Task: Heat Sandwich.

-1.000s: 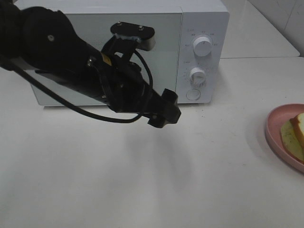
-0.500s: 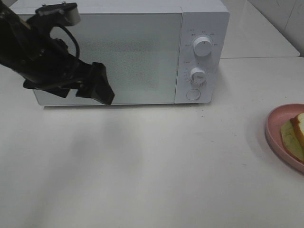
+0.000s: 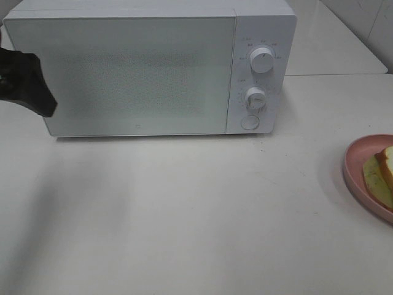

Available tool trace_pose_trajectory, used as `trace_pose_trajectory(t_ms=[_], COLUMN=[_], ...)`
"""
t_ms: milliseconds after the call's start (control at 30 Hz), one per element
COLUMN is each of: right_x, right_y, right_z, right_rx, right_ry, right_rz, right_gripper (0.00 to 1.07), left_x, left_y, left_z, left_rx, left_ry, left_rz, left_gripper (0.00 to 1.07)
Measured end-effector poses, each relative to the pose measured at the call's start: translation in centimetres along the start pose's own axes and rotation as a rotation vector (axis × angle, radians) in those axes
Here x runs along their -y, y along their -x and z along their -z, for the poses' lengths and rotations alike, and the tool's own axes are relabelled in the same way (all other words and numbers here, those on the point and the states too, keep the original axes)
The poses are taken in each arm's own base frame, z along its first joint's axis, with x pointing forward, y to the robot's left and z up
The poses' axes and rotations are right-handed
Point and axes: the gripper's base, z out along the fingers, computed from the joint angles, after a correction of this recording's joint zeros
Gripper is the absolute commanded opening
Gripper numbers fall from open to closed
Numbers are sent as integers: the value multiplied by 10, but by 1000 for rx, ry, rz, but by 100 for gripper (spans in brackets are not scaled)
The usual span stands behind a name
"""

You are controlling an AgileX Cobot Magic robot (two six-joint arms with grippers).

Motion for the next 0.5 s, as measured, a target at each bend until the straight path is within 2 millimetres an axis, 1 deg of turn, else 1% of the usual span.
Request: trace_pose_trajectory(t_ms=[67,100,233,267,300,333,367,400,433,467,500], right_x=[0,0,0,0,0,0,0,0,0,0,0], right_y=[0,0,0,0,0,0,0,0,0,0,0], right_z=[0,0,0,0,0,0,0,0,0,0,0], right_rx=[0,0,0,0,0,0,0,0,0,0,0], right_ry=[0,0,0,0,0,0,0,0,0,0,0], right_rz=[0,0,0,0,0,0,0,0,0,0,0], right_gripper=[76,76,76,76,76,76,76,76,76,76,76], left_x=[-6,-11,-18,-24,-28,-28,-33,-40,-43,-43,-44], left_y=[-4,-8,-14,-21,-26,-26,-31,-42,-47,-47,-52], left_z=[12,24,37,43,45,45,46,48,49,49,51], left_rx=[12,25,45,55,56,56,50,47,47,47,51], left_ry=[32,56,80,97,108,108,120,138,144,144,149], left_rz=[17,26,53,78,95,95,115,148,163,163,170], left_gripper=[103,103,103,103,103,103,103,103,103,103,103])
